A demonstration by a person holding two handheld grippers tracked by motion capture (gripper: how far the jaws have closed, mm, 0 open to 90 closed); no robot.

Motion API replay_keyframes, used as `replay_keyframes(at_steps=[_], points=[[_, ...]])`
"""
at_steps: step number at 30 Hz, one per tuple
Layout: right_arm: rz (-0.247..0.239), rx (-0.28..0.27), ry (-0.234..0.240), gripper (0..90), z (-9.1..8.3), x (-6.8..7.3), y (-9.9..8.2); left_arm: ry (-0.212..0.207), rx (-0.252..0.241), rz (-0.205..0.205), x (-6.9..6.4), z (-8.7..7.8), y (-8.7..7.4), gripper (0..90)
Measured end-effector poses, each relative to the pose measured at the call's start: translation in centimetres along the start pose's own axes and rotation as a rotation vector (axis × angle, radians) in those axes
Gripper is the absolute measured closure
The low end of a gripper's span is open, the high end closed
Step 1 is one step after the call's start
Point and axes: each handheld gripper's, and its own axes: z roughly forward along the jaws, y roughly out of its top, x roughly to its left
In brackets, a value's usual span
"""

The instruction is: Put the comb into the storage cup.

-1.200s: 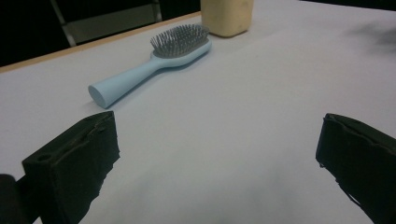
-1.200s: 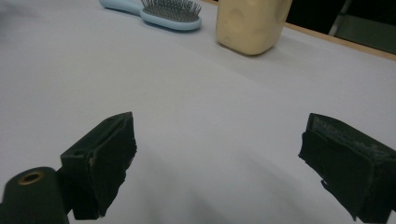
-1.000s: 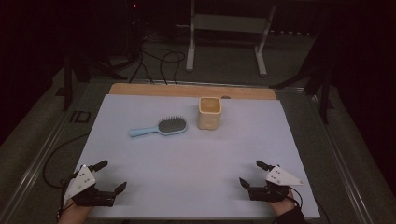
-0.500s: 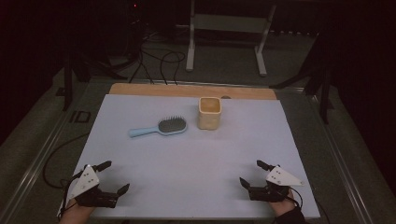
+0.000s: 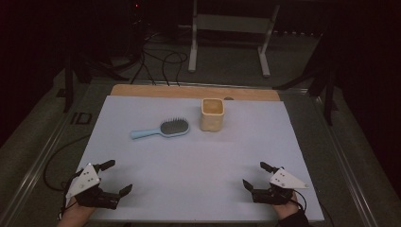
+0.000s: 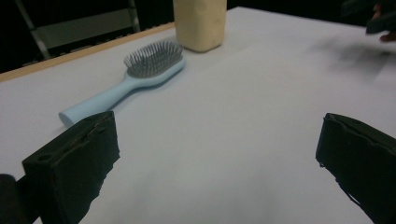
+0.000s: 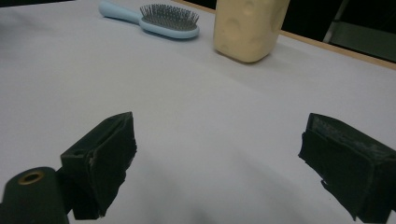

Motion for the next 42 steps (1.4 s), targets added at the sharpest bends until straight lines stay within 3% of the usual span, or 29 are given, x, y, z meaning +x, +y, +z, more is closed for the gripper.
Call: replay_keyframes(at_steps=[12,18,28,34,42], points=[[0.004,-0.010,-0.004,9.9,-0.2,0.1,0.1,-0.034,0.008,0.049,0.4,-0.2,3.3,0.0],[0.003,-0.016,-0.004,9.9,-0.3,0.1,0.1,-0.041,0.030,0.043,1.1,0.0,4.7,0.0],[0.006,-0.019,0.000,9.9,-0.3,0.1,0.1,-0.033,0.033,0.048,1.8,0.1,6.3,0.0],[-0.001,-0.021,0.003,9.9,-0.4,0.2,0.2,-0.020,0.010,0.046,2.9,0.2,7.5,0.0],[0.003,-0.021,0.003,9.9,-0.4,0.2,0.2,-0.013,0.027,0.060,4.1,0.9,9.0,0.0]])
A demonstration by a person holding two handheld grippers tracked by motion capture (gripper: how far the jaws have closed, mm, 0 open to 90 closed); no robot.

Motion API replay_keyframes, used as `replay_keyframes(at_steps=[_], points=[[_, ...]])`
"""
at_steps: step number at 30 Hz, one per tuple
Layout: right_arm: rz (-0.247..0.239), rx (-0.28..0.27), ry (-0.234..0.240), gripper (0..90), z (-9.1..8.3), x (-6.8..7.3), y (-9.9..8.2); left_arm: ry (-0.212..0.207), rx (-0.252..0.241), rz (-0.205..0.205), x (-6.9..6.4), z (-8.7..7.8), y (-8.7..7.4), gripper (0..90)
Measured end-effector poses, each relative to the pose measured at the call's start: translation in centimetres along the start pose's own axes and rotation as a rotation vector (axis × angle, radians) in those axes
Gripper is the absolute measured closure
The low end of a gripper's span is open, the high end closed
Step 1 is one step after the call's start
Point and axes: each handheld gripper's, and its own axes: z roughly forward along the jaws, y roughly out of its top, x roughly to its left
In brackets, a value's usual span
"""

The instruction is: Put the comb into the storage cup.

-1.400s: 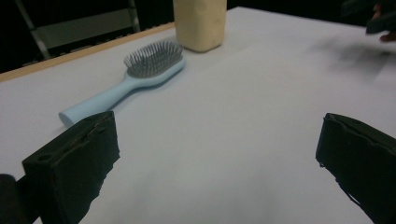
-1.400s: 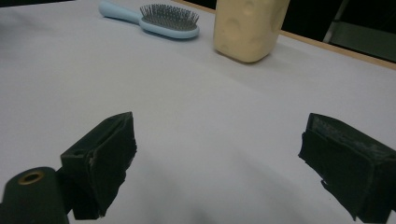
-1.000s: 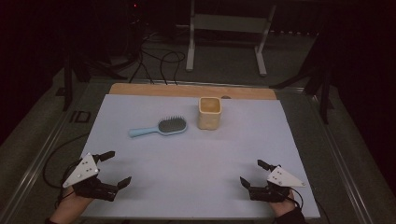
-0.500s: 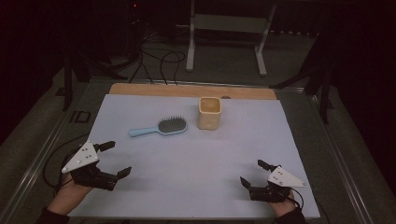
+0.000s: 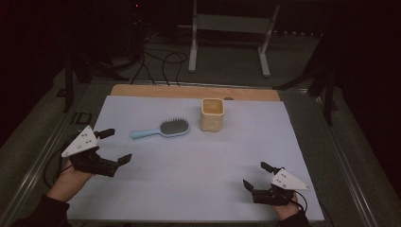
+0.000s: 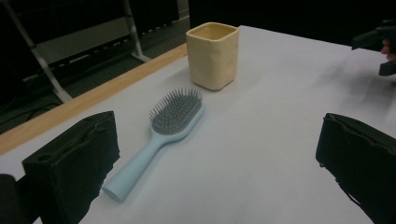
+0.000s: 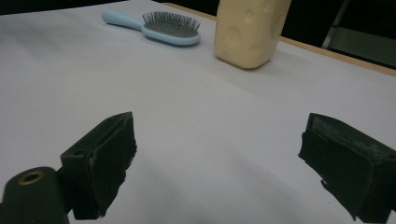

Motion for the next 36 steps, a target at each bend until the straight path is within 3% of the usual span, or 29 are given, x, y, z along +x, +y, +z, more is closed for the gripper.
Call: replay_keyframes(at_steps=[1,6,16,17,36], points=[[0.000,0.000,0.000,9.9,0.0,0.0,0.0,-0.005,0.007,-0.001,0.1,0.2,0.2,0.0],[0.001,0.001,0.003,9.9,0.0,0.0,0.0,0.045,0.044,-0.025,1.0,1.5,1.3,0.0],[0.002,-0.006,0.006,10.0,0.0,0.1,0.1,0.062,0.091,-0.048,2.7,3.4,1.7,0.0],[0.003,-0.007,0.007,9.9,0.0,0.1,0.1,0.064,0.090,-0.069,3.1,3.8,1.7,0.0],[0.003,-0.009,0.011,9.9,0.0,0.2,0.1,0.156,0.151,-0.129,6.7,7.6,0.2,3.7]])
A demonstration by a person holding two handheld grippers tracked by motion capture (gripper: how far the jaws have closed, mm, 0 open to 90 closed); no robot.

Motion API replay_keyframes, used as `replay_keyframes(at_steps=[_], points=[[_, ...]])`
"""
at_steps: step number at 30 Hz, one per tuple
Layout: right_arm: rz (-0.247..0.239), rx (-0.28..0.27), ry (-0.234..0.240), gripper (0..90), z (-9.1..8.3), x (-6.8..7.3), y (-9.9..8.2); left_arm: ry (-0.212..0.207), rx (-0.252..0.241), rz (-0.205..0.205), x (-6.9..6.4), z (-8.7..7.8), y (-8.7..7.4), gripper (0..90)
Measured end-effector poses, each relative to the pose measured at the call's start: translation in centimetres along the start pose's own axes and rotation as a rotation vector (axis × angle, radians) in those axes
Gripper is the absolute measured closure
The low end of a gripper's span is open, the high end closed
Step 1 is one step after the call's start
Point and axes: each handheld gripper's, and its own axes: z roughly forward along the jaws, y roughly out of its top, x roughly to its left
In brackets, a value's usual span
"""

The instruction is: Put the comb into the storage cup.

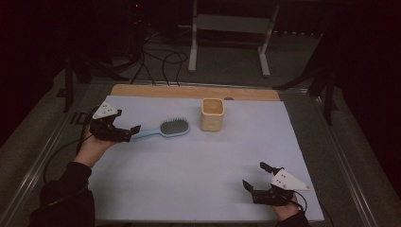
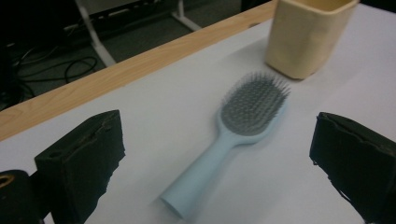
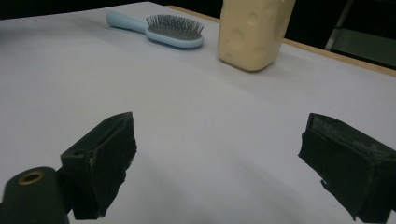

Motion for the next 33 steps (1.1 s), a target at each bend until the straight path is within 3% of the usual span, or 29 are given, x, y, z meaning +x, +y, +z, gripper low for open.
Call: replay_keyframes(at_steps=[7,8,11,12,16,18,20,25,32,33], points=[[0.003,-0.002,0.003,9.9,0.0,0.0,0.0,0.042,0.027,-0.006,0.6,1.7,-0.4,11.5],[0.005,-0.002,0.003,9.9,0.0,0.0,0.0,0.067,0.048,0.001,0.7,2.2,-0.6,13.6],[0.004,-0.002,0.005,9.9,0.0,0.0,0.0,0.071,0.068,0.006,0.8,2.8,-0.9,15.9],[0.004,-0.002,0.006,9.9,0.0,0.0,0.0,0.075,0.083,-0.011,1.0,3.3,-1.0,16.2],[0.005,-0.002,0.007,9.9,0.1,0.1,0.0,0.077,0.085,-0.018,1.3,3.8,-1.2,20.4],[0.004,-0.002,0.007,9.9,0.1,0.1,0.0,0.089,0.089,-0.014,1.4,4.1,-1.3,27.5],[0.002,-0.002,0.008,10.0,0.1,0.1,0.0,0.088,0.113,-0.041,1.7,4.7,-1.3,34.1],[0.002,-0.005,0.011,9.9,0.1,0.1,0.0,0.096,0.153,-0.062,1.9,5.7,-1.7,48.3],[0.001,-0.002,0.013,9.9,0.2,0.1,-0.1,0.110,0.187,-0.053,1.9,6.6,-2.0,66.0],[0.000,-0.001,0.014,9.9,0.2,0.1,-0.1,0.112,0.198,-0.056,1.9,6.9,-2.1,72.7]])
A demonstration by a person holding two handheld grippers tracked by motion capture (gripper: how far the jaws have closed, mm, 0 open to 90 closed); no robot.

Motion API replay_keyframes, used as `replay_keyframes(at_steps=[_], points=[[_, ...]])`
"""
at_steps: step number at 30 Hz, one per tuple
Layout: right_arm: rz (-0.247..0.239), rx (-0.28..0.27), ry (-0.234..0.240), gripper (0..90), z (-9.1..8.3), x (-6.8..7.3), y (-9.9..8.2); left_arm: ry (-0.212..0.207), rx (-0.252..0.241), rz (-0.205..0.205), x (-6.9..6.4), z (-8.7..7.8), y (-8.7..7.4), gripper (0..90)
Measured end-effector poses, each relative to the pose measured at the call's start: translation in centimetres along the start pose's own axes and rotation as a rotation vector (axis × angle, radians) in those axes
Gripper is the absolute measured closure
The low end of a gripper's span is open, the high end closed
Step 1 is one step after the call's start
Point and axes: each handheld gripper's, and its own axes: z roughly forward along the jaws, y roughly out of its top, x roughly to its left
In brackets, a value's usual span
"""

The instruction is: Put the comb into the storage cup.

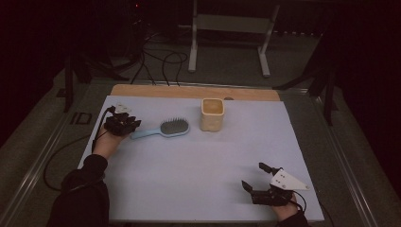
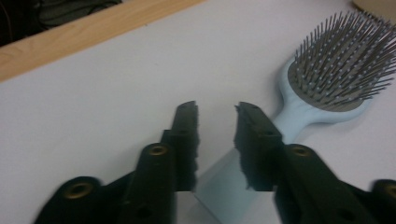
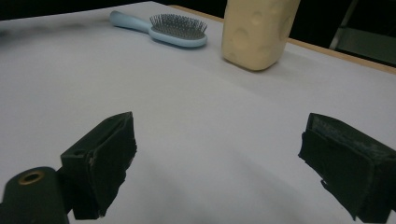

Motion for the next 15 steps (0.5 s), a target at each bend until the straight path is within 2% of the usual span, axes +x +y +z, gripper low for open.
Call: replay_keyframes(at_steps=[1,4,5,8,15], points=[[0.002,0.002,0.000,10.0,0.0,0.0,0.0,0.018,0.016,0.004,0.0,0.3,0.0,76.7],[0.004,0.003,0.001,9.9,0.0,0.0,0.0,0.025,0.027,0.012,0.0,0.6,0.0,87.1],[0.004,0.003,0.001,9.9,0.0,0.0,0.0,0.035,0.044,0.013,0.0,0.8,0.0,89.1],[0.006,0.001,0.003,9.9,0.0,0.0,0.0,0.049,0.064,0.014,0.1,1.2,0.0,89.7],[0.006,0.001,0.005,10.0,0.0,0.0,0.0,0.039,0.092,0.016,0.3,1.7,0.1,89.8]])
